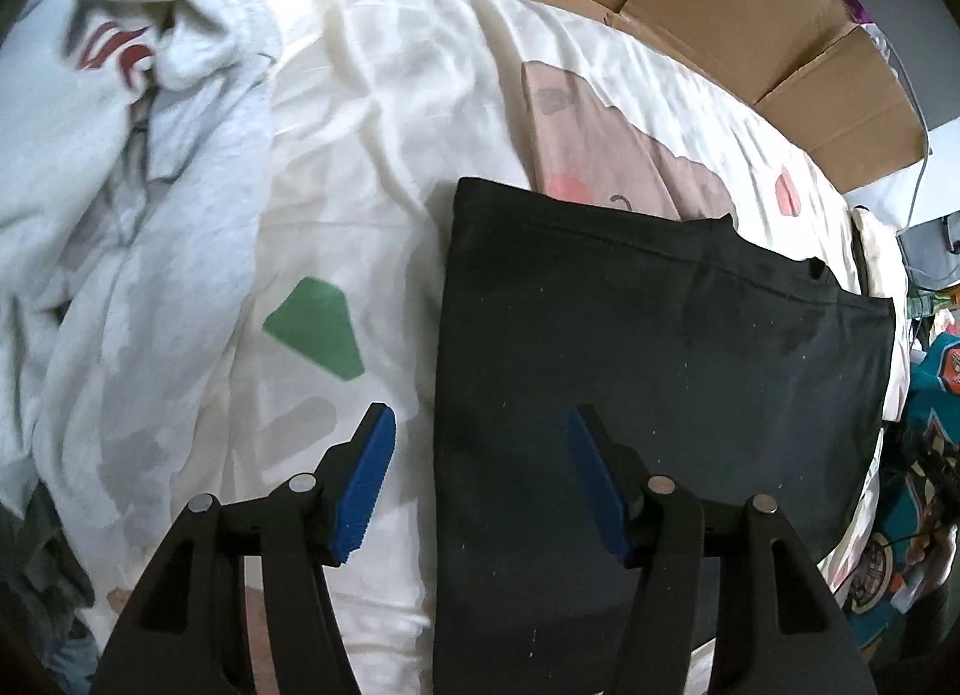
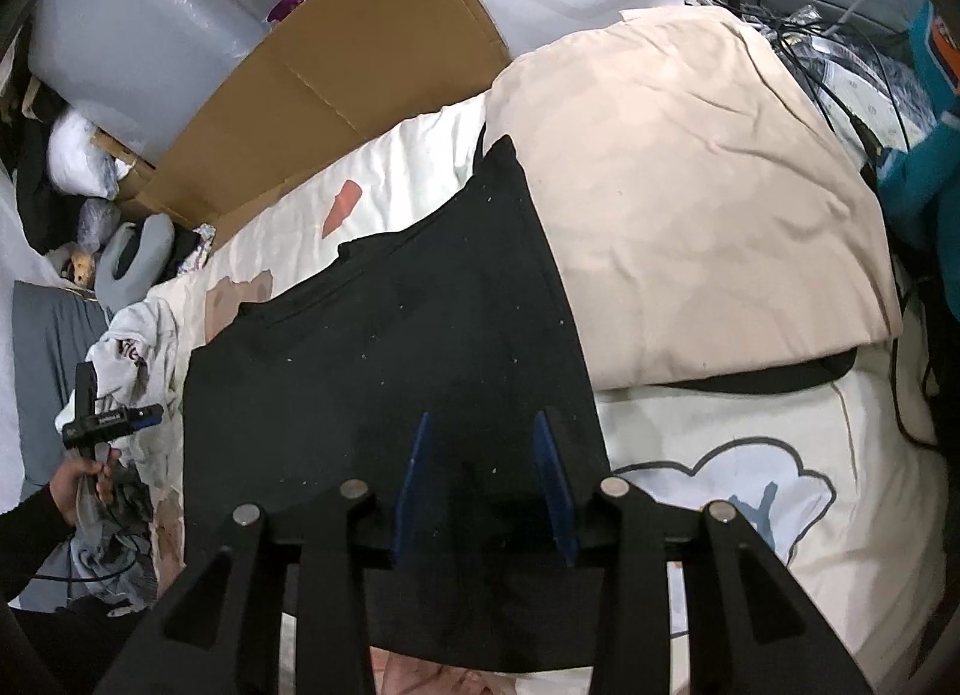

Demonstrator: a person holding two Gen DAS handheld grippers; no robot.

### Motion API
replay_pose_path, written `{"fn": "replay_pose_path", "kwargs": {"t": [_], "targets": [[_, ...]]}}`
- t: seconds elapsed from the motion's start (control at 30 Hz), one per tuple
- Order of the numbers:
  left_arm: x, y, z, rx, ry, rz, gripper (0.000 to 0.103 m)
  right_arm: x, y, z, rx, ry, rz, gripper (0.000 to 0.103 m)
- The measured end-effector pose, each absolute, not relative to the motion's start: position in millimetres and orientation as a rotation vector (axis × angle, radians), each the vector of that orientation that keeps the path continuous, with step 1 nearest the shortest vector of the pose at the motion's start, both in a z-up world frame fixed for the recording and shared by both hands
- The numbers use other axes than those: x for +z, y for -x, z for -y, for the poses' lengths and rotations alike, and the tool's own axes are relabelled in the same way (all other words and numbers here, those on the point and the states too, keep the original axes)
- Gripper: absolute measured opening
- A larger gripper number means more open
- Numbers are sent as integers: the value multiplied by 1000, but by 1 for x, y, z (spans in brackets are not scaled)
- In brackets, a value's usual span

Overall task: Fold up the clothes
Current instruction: 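Open both grippers to release the folded side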

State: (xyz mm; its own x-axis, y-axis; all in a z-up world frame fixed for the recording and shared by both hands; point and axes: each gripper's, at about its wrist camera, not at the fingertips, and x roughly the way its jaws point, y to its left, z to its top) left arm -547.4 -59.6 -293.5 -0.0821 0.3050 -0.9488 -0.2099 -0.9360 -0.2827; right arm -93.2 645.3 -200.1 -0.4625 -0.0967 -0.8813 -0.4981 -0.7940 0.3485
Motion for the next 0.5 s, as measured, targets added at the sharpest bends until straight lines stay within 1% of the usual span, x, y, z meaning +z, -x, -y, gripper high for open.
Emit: {"fn": "replay_pose_path", "kwargs": {"t": [0.07,0.2,0.3,0.4,0.5], "targets": [[-295,553,57,2091,1836,106,61,-200,98,-647,2338,1475,-841,34],[-292,562,61,2146,1750,201,61,-198,108,-654,2350,1445,-824,34],[-296,568,59,2135,1749,191,61,-198,120,-658,2361,1412,-811,34],[-296,573,62,2149,1722,223,61,-200,132,-661,2365,1397,-789,34],[-298,576,62,2156,1694,206,61,-204,145,-665,2370,1391,-772,34]]}}
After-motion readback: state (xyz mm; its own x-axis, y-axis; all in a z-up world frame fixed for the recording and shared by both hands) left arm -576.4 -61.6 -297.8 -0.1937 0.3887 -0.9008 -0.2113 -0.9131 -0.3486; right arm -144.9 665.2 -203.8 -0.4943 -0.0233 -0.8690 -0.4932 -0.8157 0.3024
